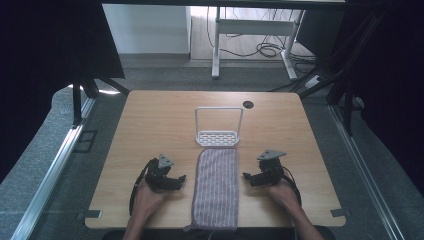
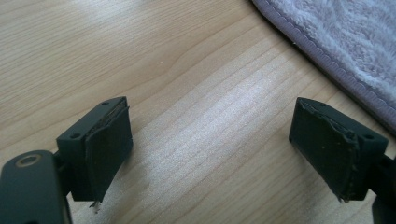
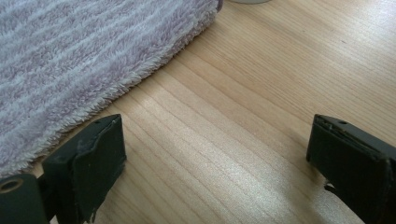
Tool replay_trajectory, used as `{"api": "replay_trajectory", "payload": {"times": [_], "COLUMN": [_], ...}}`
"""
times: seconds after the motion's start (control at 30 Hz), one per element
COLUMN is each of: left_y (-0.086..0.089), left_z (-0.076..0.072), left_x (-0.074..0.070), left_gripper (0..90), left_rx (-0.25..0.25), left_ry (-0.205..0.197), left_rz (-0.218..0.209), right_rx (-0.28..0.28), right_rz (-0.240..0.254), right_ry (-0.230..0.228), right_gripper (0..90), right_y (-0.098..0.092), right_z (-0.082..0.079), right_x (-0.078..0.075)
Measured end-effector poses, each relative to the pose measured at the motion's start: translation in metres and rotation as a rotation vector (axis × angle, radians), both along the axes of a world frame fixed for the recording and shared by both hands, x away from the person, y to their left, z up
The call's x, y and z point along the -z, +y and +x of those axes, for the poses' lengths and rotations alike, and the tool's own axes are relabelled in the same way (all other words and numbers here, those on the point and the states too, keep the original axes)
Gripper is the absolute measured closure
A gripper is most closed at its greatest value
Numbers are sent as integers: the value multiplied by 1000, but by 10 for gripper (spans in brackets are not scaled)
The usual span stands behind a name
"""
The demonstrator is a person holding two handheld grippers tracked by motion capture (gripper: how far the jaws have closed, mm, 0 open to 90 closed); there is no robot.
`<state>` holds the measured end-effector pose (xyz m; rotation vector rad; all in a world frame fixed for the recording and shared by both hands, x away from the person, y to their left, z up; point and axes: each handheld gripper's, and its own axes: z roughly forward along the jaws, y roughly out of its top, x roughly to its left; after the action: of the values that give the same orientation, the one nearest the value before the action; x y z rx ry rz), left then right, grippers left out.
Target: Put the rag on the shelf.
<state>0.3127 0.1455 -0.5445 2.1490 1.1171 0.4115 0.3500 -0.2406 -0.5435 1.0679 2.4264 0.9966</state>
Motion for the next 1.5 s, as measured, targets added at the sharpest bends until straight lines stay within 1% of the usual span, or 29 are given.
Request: {"api": "replay_trajectory", "payload": {"times": [0.67, 0.8, 0.97, 1.07, 1.2, 1.3, 1.37, 1.4, 1.47, 1.5], "left_y": [0, 0, 0, -1, -2, -2, -2, -3, -5, -6], "left_z": [1, 1, 1, 1, 2, 4, 6, 7, 10, 12], "left_x": [0, 0, 0, 0, -2, -7, -10, -11, -14, -15], "left_gripper": [125, 127, 132, 137, 149, 161, 179, 187, 196, 208], "left_rx": [-1, -4, -7, -7, 11, 24, 34, 40, 45, 57], "left_ry": [0, -1, -2, -3, 3, 4, 9, 11, 7, 8], "left_rz": [-1, -2, -3, -5, -24, -52, -68, -73, -76, -73], "right_rx": [2, 4, 13, 21, 29, 37, 35, 34, 36, 38], "right_rz": [0, -6, -13, -16, -17, -14, 7, 9, 22, 29], "right_ry": [2, 11, 21, 29, 37, 41, 46, 51, 60, 66], "right_gripper": [34, 33, 44, 76, 135, 138, 145, 148, 159, 161], "right_y": [1, 2, 3, 5, 4, 3, 2, 2, 2, 2], "right_z": [1, 1, 1, 1, 2, 2, 3, 4, 6, 7], "right_x": [0, -1, -2, -3, -7, -9, -12, -13, -16, -18]}}
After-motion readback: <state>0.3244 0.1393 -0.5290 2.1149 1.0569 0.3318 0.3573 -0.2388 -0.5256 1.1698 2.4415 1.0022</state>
